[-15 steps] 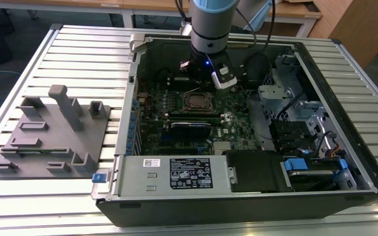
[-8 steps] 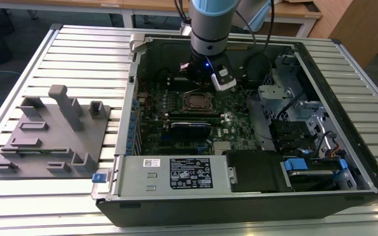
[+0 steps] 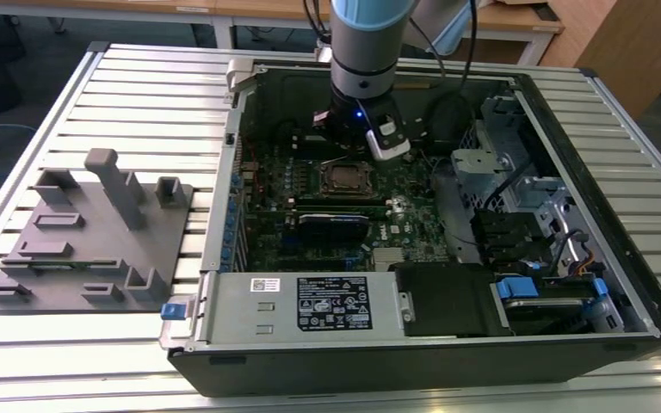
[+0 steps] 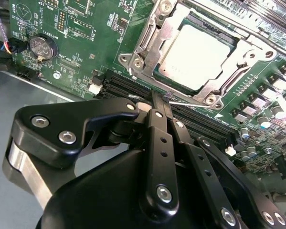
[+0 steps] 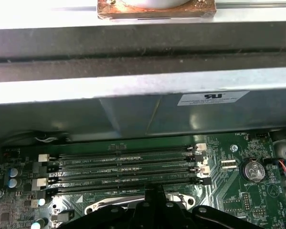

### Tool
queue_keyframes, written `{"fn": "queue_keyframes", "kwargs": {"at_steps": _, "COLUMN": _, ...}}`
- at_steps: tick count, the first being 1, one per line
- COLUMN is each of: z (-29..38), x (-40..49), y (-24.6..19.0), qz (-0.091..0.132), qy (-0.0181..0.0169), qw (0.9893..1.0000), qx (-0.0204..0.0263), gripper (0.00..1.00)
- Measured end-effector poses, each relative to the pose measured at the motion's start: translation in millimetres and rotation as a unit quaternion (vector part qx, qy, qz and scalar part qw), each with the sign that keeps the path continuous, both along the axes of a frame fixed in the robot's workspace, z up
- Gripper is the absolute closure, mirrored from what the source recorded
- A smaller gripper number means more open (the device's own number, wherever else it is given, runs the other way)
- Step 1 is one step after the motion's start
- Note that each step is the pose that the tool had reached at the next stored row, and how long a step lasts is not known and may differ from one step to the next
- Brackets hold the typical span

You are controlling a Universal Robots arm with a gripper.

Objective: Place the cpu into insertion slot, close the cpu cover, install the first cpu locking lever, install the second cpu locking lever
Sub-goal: 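Install the first cpu locking lever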

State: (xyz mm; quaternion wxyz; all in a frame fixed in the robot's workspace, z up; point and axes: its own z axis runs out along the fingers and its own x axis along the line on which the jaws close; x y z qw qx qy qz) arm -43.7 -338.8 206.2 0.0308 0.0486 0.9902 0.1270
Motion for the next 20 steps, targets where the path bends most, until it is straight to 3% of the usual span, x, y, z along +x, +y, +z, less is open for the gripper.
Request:
{"fn": "queue_keyframes", "kwargs": {"at_steps": 4, "z": -1.3, "x": -0.5, "y": 0.0, "qz": -0.016, "qy": -0.0003, "qw": 0.9999, "qx": -0.0001, "gripper": 0.9}}
{"fn": "queue_keyframes", "kwargs": {"at_steps": 7, "z": -2.1, "x": -3.6, "y": 0.1, "qz": -0.022, "qy": -0.0058, "qw": 0.9997, "qx": 0.0001, "gripper": 0.9}}
{"fn": "queue_keyframes", "kwargs": {"at_steps": 10, "z": -3.0, "x": -6.6, "y": 0.1, "qz": -0.024, "qy": -0.0155, "qw": 0.9996, "qx": 0.0009, "gripper": 0.9}}
{"fn": "queue_keyframes", "kwargs": {"at_steps": 15, "z": -4.7, "x": -9.2, "y": 0.1, "qz": -0.024, "qy": -0.0358, "qw": 0.9991, "qx": 0.0034, "gripper": 0.9}}
{"fn": "queue_keyframes", "kwargs": {"at_steps": 20, "z": -6.6, "x": -15.2, "y": 0.1, "qz": -0.024, "qy": -0.0508, "qw": 0.9984, "qx": 0.006, "gripper": 0.9}}
